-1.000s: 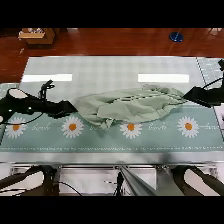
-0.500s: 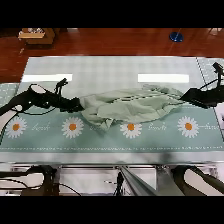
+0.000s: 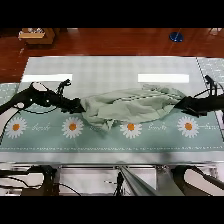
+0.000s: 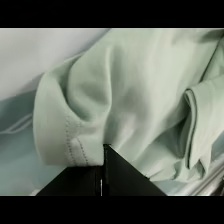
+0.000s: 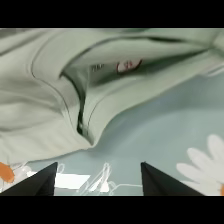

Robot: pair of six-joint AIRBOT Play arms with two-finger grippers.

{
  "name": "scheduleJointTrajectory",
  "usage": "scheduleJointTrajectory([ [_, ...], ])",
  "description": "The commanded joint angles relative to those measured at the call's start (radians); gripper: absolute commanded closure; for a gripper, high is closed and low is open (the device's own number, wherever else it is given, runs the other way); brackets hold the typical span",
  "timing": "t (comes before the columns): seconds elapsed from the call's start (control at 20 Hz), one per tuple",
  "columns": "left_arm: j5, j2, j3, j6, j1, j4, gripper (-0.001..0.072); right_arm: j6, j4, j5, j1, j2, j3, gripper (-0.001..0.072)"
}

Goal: Fold the shirts.

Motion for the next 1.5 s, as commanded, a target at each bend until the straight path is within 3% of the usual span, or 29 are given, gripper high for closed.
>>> scheduleJointTrajectory([
  [0.0, -0.032, 0.001, 0.003, 0.002, 0.003, -0.003, 0.0688, -0.053, 0.103, -0.05, 0.007, -0.033, -0.103, 0.0103],
  [0.25, -0.052, 0.001, 0.013, 0.016, 0.003, -0.014, 0.0688, -0.058, 0.185, -0.26, 0.114, -0.082, -0.158, 0.0107],
  [0.35, -0.058, 0.002, 0.016, 0.028, 0.003, -0.037, 0.0689, -0.057, 0.247, -0.351, 0.167, -0.113, -0.158, 0.0147],
  [0.45, -0.061, 0.002, 0.018, 0.04, 0.003, -0.048, 0.0689, -0.062, 0.298, -0.401, 0.2, -0.122, -0.158, 0.0534],
  [0.5, -0.079, 0.002, 0.03, 0.058, 0.003, -0.051, 0.0689, -0.069, 0.327, -0.396, 0.201, -0.117, -0.153, 0.0669],
  [0.65, -0.163, 0.037, 0.116, 0.077, 0.031, -0.103, 0.069, -0.104, 0.336, -0.307, 0.171, -0.044, -0.093, 0.0674],
  [0.9, -0.224, 0.275, 0.366, 0.07, 0.175, -0.298, 0.0691, -0.102, 0.337, -0.167, 0.103, 0.256, 0.153, 0.0675],
  [1.15, -0.221, 0.531, 0.644, -0.033, 0.331, -0.323, 0.069, -0.024, 0.299, -0.249, 0.058, 0.491, 0.461, 0.0676],
  [1.45, -0.223, 0.747, 0.831, -0.092, 0.418, -0.306, 0.069, 0.099, 0.256, -0.218, 0.047, 0.549, 0.709, 0.0676],
])
